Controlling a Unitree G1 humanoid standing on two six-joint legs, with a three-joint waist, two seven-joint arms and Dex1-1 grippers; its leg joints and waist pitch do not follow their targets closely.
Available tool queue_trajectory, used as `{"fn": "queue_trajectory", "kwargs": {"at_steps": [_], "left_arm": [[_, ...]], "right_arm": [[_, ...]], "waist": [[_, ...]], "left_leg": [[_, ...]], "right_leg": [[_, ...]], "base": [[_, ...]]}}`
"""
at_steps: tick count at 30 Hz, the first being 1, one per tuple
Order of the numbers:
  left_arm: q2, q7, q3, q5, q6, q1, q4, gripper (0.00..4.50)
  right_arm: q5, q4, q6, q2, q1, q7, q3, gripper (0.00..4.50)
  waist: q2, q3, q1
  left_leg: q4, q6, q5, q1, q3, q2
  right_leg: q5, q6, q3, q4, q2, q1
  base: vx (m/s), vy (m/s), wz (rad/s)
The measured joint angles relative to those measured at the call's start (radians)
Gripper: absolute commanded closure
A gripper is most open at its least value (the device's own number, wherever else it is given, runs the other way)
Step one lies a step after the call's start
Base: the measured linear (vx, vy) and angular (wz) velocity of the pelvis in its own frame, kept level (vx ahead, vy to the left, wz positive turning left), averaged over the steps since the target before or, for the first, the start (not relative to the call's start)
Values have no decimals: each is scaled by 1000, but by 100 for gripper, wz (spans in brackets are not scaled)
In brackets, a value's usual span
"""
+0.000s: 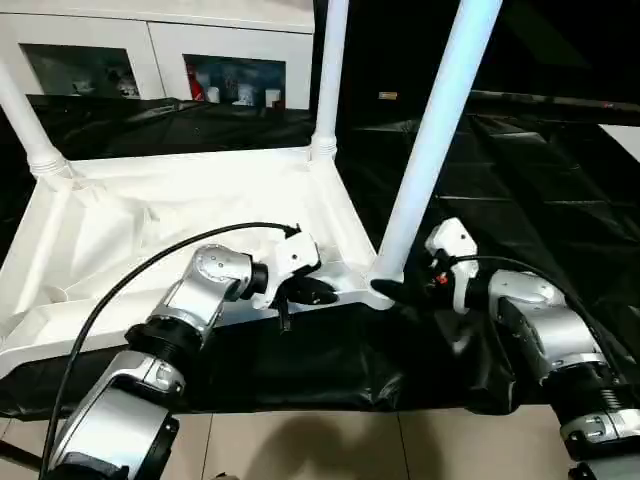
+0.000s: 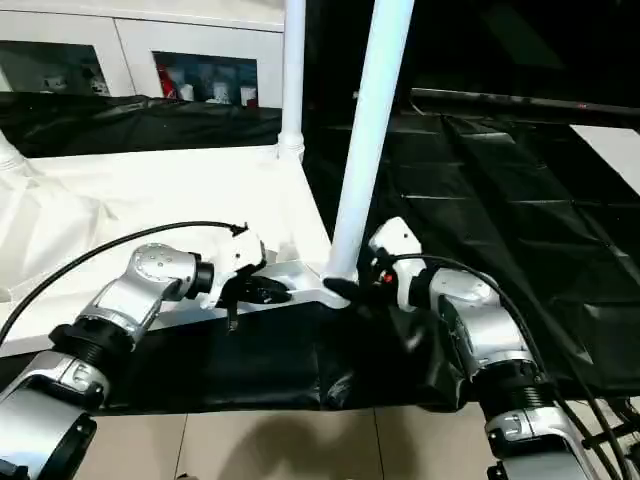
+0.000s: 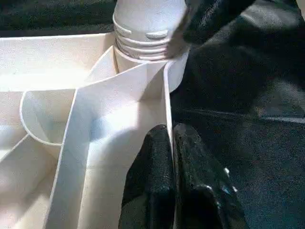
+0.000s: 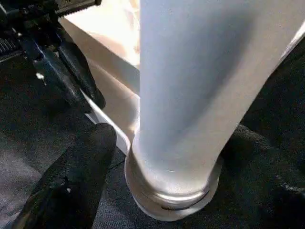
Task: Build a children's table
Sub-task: Rotate leg to tighten
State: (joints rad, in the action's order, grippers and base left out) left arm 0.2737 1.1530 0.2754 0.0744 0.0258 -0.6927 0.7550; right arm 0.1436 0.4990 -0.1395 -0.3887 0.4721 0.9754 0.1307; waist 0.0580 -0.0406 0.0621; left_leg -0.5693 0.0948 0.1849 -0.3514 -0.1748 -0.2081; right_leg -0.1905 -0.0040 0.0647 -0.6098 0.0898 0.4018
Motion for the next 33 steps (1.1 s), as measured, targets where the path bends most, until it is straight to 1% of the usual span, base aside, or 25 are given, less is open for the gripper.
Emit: {"fn": "queue_trajectory", "kwargs": {"at_steps": [4,5,6,7,8,11,12,13,14,23,26,30,31,33], "left_arm": [[0,0,0,-2,1,0,0,450],[0,0,-1,-2,2,1,-1,450],[0,0,-1,-2,5,1,-2,450],[0,0,0,-2,7,2,-5,450],[0,0,0,-2,9,2,-7,450],[2,3,1,-2,11,3,-12,450],[2,3,1,-2,11,3,-13,450],[3,3,1,-2,11,3,-13,450],[3,3,1,-2,11,4,-13,450],[3,-1,1,-2,16,4,-13,450],[-13,-42,-3,1,33,-9,4,450],[-91,-209,-13,35,62,-63,87,450],[-106,-243,-17,38,65,-69,101,450],[-158,-332,-23,47,82,-99,149,450]], "right_arm": [[-13,59,18,13,25,0,6,85],[-17,73,20,21,34,-4,5,99],[-18,84,22,29,40,-10,4,99],[-18,90,23,31,42,-12,3,109],[-18,94,23,32,43,-14,1,127],[-18,97,23,33,45,-15,-3,149],[-17,97,23,33,45,-13,-3,149],[-17,98,23,33,45,-11,-4,167],[-17,99,23,33,45,-10,-4,173],[-13,110,33,40,44,-15,-11,183],[-10,126,34,81,40,-97,-38,183],[-6,171,39,193,40,-379,-124,184],[-5,175,42,209,40,-429,-135,184],[-6,186,48,272,45,-584,-176,184]], "waist": [[0,0,0],[0,0,0],[0,0,0],[0,0,0],[0,0,0],[0,0,0],[0,0,0],[0,0,0],[0,0,0],[0,0,0],[0,0,-2],[-2,0,-2],[-2,0,-2],[-8,-1,-1]], "left_leg": [[0,0,0,0,0,0],[0,0,0,0,0,0],[0,0,0,0,0,0],[0,0,0,0,0,0],[0,0,0,0,0,0],[0,0,0,0,0,0],[0,0,0,0,0,0],[0,0,0,0,0,0],[0,0,0,0,0,0],[0,0,0,0,0,0],[-1,0,0,1,0,0],[-2,0,0,2,0,1],[-2,0,0,2,0,1],[-3,0,0,2,1,1]], "right_leg": [[0,0,0,0,0,0],[0,0,0,0,0,0],[0,0,0,-1,0,0],[0,0,0,0,0,0],[0,0,0,0,0,0],[0,0,0,0,0,0],[0,0,0,0,0,0],[0,0,0,0,0,0],[0,0,0,0,0,0],[0,0,0,0,0,0],[1,-2,0,-1,0,0],[2,-3,0,-1,1,-2],[2,-3,0,-1,1,-2],[3,-3,0,0,1,-2]], "base": [[0,0,0],[0,0,0],[0,0,0],[0,0,0],[0,0,0],[0,0,0],[0,0,0],[0,0,0],[0,0,0],[0,0,0],[0,0,0],[0,0,0],[0,0,0],[0,0,0]]}}
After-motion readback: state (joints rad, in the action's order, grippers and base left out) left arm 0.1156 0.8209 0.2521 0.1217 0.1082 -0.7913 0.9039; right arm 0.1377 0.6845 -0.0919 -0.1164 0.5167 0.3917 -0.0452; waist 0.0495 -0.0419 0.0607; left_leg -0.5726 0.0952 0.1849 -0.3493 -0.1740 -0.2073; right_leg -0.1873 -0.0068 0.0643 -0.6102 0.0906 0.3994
